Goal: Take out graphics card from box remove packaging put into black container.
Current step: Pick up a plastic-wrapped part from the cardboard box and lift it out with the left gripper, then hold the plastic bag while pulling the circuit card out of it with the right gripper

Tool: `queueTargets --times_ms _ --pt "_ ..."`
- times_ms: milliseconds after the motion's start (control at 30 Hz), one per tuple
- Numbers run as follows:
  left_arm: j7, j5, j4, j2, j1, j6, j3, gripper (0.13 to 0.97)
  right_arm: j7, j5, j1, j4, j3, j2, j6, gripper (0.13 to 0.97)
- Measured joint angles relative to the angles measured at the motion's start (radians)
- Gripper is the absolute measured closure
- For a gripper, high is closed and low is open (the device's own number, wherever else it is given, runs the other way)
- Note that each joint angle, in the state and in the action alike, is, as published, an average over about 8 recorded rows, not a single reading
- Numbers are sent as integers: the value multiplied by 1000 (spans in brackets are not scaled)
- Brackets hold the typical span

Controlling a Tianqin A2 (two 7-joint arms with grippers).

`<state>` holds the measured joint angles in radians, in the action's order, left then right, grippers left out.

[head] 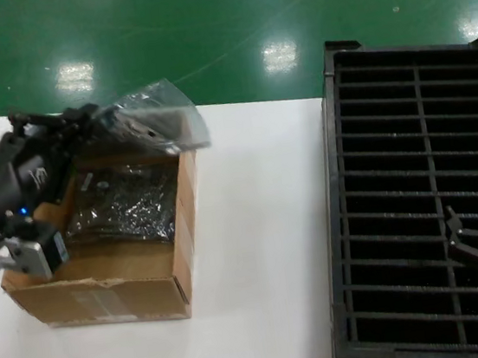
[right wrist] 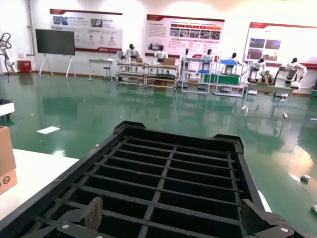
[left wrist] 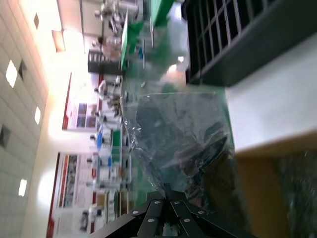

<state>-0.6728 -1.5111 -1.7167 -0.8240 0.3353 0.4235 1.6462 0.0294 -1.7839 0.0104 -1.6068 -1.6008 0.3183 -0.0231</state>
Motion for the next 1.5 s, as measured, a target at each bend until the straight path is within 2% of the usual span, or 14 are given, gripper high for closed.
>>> queueTargets --times_ms 100,233,567,1033,1333,1500 --pt "-13 -30 -54 -6 -59 3 -16 957 0 0 0 0 0 0 0 129" --pt "-36 -64 -95 4 -117 4 -26 957 0 0 0 0 0 0 0 129" --pt "-85 -107 -138 47 -204 18 -11 957 0 0 0 0 0 0 0 129" --pt "-90 -104 -146 53 -221 21 -1 957 -23 0 1 6 11 -10 -22 129" --pt "-90 -104 -146 53 -221 21 -1 957 -297 -56 55 57 105 -113 -237 130" --pt "-90 -104 -146 53 -221 21 -1 957 -395 -71 116 64 87 -140 -323 130"
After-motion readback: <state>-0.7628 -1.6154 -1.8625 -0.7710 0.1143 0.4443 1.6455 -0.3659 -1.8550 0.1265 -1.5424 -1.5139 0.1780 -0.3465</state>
